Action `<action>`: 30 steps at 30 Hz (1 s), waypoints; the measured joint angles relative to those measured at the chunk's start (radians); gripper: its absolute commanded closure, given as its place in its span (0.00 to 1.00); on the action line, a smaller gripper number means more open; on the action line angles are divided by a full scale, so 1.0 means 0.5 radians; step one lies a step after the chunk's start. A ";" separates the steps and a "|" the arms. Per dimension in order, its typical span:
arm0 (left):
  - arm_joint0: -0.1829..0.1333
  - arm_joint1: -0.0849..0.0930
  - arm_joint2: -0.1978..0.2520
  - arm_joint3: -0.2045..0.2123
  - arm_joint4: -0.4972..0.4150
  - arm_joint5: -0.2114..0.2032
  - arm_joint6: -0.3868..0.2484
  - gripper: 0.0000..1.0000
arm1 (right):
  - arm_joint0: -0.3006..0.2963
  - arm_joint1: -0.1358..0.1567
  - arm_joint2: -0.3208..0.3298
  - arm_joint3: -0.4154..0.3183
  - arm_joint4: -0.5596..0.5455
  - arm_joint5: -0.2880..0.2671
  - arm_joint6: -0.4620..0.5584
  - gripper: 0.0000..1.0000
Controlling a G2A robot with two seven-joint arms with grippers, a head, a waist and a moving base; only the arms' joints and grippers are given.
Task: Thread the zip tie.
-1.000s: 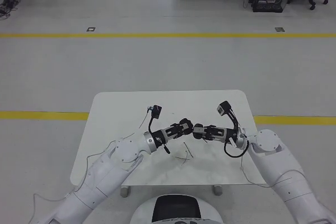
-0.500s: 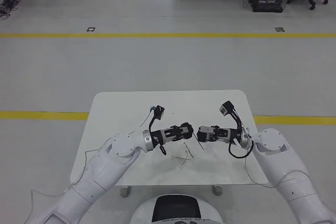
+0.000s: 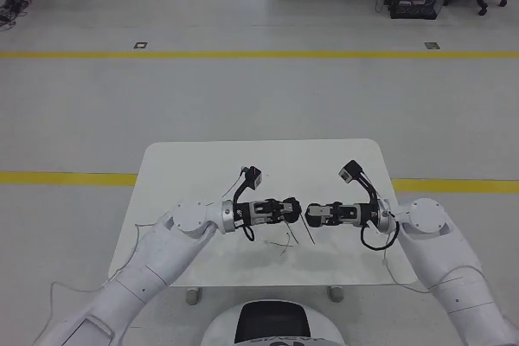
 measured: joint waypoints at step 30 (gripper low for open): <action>-0.042 -0.013 0.054 0.077 -0.098 -0.020 -0.067 1.00 | 0.024 -0.027 -0.043 0.039 -0.037 0.000 0.091 1.00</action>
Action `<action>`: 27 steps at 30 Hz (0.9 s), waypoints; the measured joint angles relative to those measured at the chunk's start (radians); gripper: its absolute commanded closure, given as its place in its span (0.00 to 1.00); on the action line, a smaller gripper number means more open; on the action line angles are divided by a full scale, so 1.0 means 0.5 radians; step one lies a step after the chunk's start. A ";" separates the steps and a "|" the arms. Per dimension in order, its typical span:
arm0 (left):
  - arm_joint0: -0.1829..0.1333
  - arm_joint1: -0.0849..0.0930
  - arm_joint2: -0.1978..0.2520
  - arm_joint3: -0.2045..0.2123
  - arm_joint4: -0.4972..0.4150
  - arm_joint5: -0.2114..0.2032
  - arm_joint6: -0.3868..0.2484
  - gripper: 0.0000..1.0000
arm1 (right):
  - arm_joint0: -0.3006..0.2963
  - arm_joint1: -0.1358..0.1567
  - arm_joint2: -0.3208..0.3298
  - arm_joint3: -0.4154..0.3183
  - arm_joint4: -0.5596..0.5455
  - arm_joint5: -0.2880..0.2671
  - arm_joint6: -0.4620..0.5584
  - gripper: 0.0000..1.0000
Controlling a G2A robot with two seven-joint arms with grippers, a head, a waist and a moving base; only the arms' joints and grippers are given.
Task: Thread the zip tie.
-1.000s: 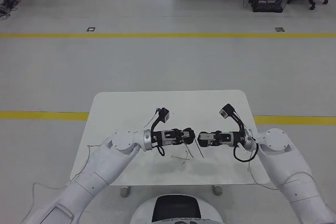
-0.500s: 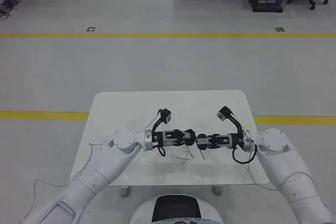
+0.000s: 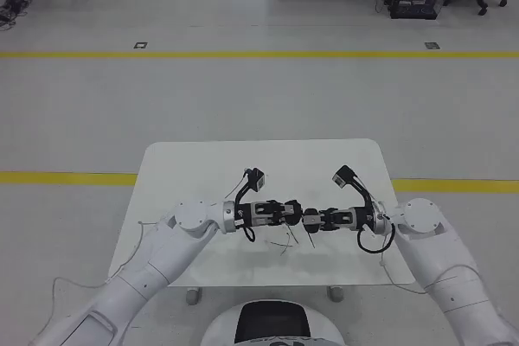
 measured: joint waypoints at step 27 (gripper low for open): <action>0.027 0.008 -0.038 -0.019 -0.032 -0.099 0.107 0.00 | -0.025 -0.008 0.038 0.017 0.036 0.000 -0.081 1.00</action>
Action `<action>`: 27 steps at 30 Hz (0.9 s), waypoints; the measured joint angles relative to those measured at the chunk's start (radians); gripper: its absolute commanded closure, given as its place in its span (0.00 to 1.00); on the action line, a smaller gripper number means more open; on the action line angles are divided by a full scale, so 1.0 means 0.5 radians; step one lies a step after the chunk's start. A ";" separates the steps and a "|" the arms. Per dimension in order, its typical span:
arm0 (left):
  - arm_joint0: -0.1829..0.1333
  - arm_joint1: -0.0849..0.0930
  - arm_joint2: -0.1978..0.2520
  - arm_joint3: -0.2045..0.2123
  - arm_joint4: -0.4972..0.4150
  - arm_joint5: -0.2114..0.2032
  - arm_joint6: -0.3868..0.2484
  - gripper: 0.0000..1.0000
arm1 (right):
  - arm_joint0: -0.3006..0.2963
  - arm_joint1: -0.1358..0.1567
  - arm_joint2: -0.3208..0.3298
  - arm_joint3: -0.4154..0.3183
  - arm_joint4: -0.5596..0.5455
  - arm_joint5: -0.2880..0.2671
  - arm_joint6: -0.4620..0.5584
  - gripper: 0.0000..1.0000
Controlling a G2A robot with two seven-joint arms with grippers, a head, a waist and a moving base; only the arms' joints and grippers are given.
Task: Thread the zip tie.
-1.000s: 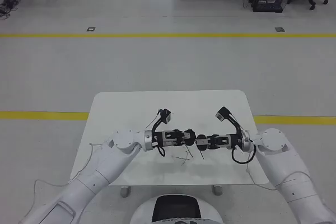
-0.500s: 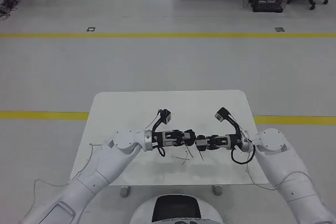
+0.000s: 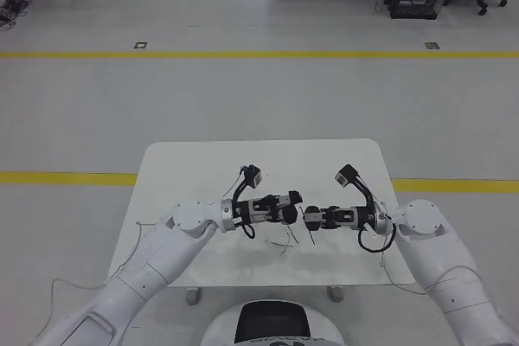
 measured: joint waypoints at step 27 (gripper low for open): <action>0.224 -0.033 0.000 -0.267 0.360 -0.073 0.859 0.00 | -0.108 -0.107 -0.127 -0.058 -0.065 0.000 -1.112 1.00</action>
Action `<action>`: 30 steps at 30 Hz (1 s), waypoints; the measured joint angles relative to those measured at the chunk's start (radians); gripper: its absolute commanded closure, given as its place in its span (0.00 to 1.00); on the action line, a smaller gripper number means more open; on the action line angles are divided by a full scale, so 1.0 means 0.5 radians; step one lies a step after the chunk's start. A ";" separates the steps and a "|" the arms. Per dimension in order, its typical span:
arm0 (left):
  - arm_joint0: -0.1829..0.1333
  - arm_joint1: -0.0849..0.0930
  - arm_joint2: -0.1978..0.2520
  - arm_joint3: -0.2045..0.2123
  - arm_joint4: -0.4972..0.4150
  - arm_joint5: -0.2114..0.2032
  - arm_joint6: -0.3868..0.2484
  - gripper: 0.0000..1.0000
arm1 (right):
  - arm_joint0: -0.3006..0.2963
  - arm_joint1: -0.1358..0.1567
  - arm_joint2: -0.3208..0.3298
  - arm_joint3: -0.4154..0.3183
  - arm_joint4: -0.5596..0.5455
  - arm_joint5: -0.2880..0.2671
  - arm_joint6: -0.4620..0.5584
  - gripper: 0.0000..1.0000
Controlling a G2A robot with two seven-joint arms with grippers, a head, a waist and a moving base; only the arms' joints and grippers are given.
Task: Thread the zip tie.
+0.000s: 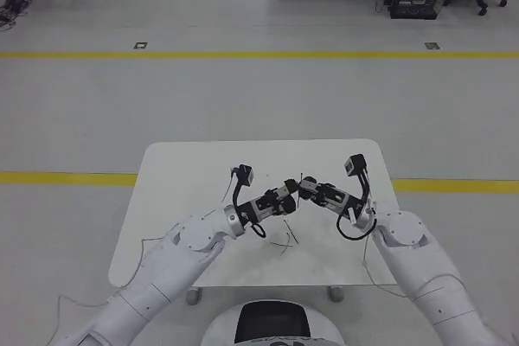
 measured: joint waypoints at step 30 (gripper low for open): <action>0.124 -0.041 -0.015 -0.110 0.539 0.275 0.749 0.00 | -0.062 -0.092 -0.127 -0.090 -0.617 0.075 -0.981 1.00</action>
